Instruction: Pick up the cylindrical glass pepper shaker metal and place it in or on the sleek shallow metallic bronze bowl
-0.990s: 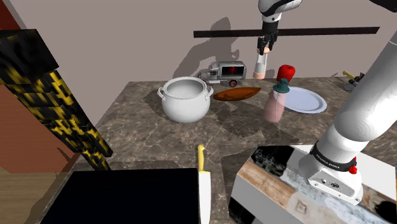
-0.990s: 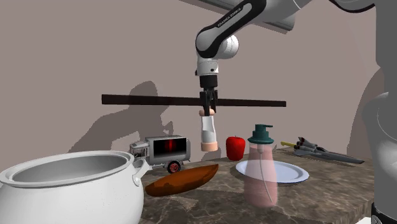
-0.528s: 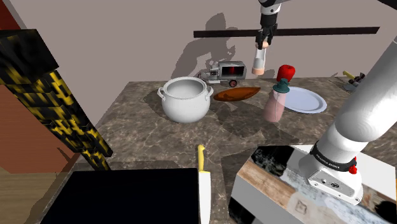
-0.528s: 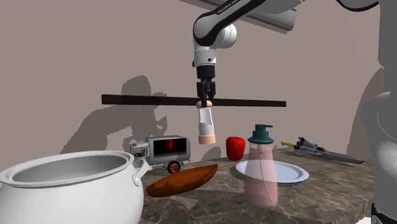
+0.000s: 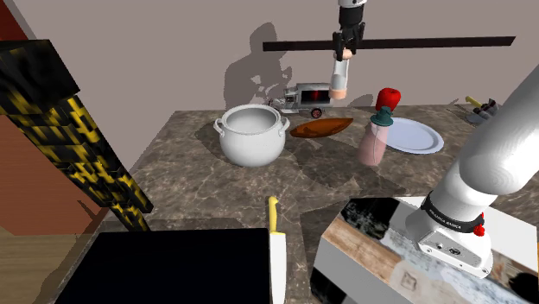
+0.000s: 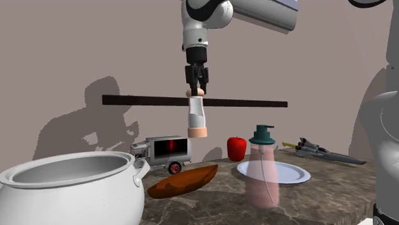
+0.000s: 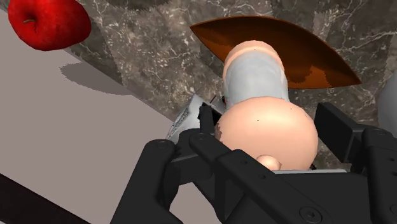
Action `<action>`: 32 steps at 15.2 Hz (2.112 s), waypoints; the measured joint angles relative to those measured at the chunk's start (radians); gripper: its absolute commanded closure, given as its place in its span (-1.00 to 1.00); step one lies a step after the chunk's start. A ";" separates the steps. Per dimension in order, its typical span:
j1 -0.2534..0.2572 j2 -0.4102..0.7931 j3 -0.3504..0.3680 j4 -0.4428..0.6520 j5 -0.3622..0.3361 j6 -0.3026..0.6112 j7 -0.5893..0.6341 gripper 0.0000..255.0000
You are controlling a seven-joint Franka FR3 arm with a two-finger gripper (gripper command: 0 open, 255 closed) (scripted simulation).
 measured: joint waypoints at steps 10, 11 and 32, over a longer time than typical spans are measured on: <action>0.038 -0.019 0.050 -0.050 0.000 0.016 0.094 1.00; 0.039 -0.018 0.051 -0.064 0.000 0.031 0.099 1.00; 0.033 0.023 0.041 -0.282 -0.009 0.287 0.129 1.00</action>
